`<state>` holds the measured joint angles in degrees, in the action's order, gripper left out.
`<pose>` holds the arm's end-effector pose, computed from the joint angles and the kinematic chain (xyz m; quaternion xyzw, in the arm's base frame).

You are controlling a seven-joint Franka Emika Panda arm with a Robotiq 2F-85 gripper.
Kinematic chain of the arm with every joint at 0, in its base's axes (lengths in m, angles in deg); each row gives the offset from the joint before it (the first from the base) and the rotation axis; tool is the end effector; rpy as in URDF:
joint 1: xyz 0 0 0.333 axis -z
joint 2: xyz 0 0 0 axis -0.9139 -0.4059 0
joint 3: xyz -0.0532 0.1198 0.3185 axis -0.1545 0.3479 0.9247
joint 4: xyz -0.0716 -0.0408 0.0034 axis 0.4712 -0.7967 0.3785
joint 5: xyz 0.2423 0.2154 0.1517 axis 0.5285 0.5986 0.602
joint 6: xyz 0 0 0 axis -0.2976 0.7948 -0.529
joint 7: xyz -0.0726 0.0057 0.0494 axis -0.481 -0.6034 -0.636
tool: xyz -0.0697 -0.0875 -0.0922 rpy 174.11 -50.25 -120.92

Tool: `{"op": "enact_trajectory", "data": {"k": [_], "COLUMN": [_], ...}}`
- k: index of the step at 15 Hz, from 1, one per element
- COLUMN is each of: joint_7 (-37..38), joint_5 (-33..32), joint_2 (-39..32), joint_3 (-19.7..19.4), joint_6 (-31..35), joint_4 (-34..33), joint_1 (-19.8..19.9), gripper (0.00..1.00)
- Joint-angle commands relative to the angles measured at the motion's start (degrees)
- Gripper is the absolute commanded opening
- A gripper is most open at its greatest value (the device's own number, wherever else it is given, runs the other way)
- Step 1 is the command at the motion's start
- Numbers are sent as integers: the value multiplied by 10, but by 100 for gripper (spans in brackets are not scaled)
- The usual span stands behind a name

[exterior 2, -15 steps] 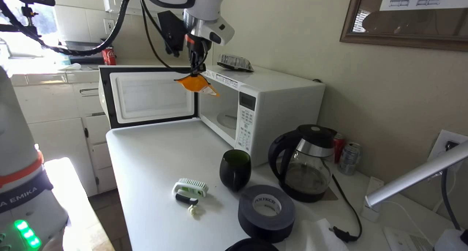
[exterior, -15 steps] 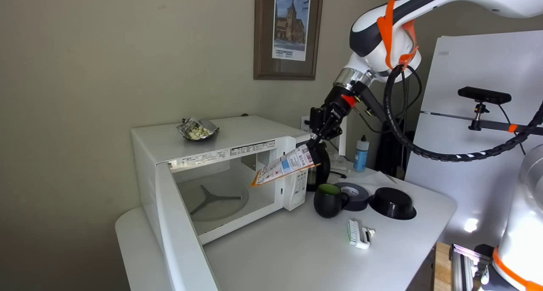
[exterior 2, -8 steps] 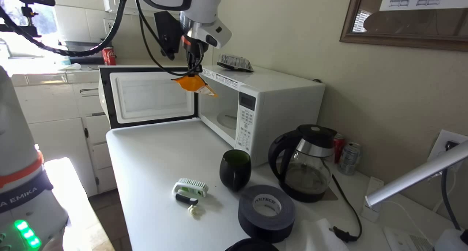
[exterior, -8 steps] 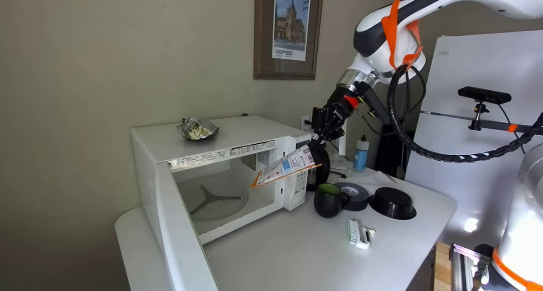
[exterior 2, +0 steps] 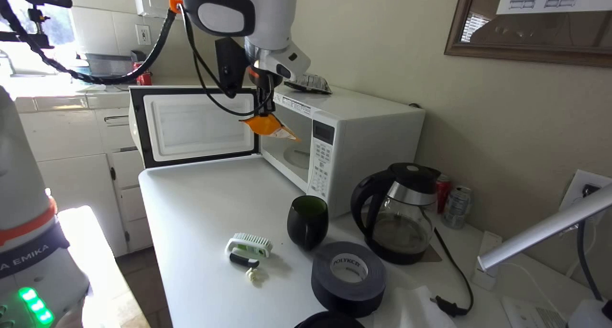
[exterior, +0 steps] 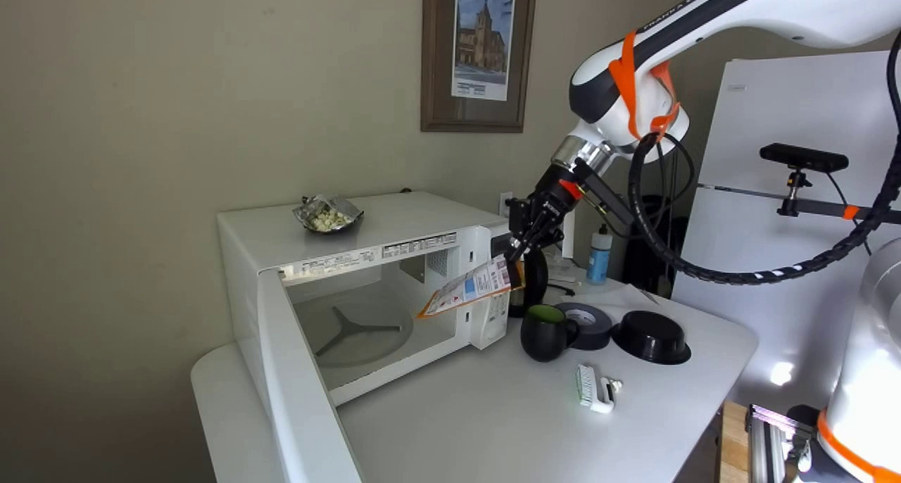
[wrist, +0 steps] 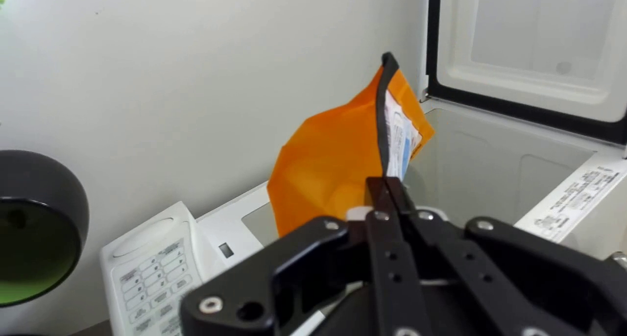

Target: Remove the orange packet from on top of the microwave and put it inside the microwave

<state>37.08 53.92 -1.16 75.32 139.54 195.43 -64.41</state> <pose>0.3921 -0.0462 0.4155 -0.9305 0.2220 -0.1144 0.2680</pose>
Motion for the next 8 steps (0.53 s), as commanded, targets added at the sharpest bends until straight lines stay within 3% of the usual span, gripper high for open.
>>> {"op": "enact_trajectory", "data": {"k": [1,4,8], "joint_7": [-31,-95,-240], "joint_5": [66,158,305], "joint_2": [-56,-95,-130], "joint_3": [-6,0,23], "joint_6": [49,73,130], "joint_4": [13,26,43], "joint_1": [-18,-35,-69], "gripper": [1,1,1]}}
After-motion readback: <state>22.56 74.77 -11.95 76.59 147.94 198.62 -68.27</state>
